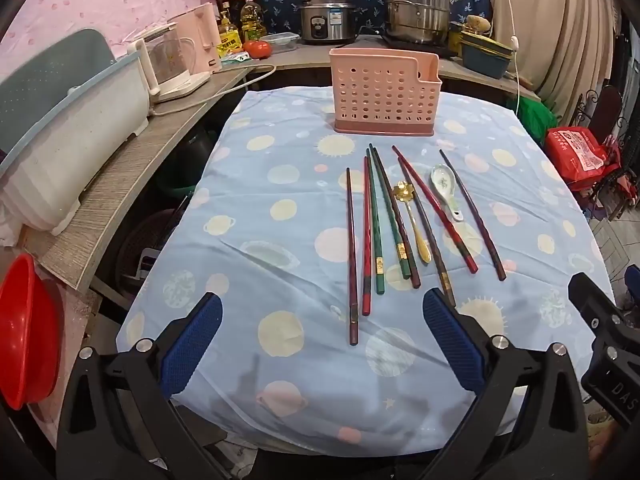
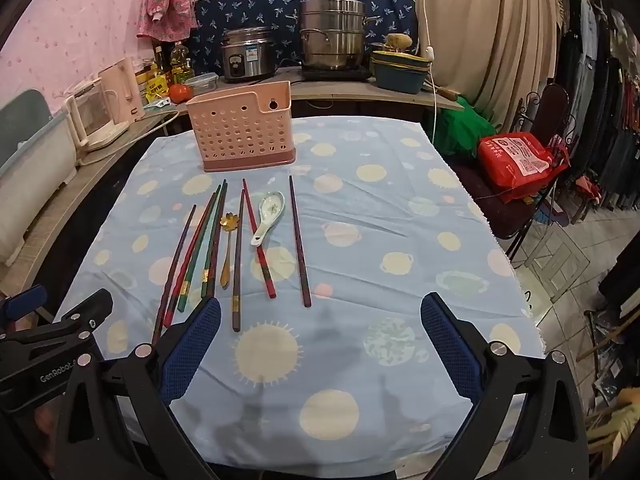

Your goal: Organize utensils

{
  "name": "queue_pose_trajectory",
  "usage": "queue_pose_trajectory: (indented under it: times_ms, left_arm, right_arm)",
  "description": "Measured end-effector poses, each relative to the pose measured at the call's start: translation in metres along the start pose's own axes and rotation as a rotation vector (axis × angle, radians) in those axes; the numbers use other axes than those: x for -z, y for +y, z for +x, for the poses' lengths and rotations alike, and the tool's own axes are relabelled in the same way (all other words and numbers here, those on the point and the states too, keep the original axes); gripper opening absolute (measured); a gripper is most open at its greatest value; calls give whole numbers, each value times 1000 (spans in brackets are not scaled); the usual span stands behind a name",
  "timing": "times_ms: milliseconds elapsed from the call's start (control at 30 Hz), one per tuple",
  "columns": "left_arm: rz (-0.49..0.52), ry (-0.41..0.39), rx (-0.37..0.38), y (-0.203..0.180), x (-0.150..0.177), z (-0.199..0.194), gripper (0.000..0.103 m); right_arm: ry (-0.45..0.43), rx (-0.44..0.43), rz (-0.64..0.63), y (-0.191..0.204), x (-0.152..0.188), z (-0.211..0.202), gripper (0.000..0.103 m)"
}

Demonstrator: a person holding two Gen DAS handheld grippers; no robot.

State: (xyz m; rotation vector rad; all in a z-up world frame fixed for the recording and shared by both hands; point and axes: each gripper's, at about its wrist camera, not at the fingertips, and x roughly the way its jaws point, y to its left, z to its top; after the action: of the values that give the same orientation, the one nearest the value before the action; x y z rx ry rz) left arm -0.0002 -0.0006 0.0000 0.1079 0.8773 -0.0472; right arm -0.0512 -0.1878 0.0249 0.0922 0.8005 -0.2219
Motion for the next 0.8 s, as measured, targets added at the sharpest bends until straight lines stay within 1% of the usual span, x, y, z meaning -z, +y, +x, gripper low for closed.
queue_pose_trajectory:
  times_ms: [67, 133, 233, 800]
  left_arm:
    - [1, -5, 1, -1, 0, 0, 96]
    - [-19, -19, 11, 5, 0, -5, 96]
    - [-15, -14, 10, 5, -3, -4, 96]
    - [-28, -8, -7, 9, -2, -3, 96]
  right_arm:
    - [1, -6, 3, 0, 1, 1, 96]
    - [-2, -5, -1, 1, 1, 1, 96]
    - [-5, -4, -2, -1, -3, -5, 96]
    - [-17, 18, 0, -4, -4, -3, 96]
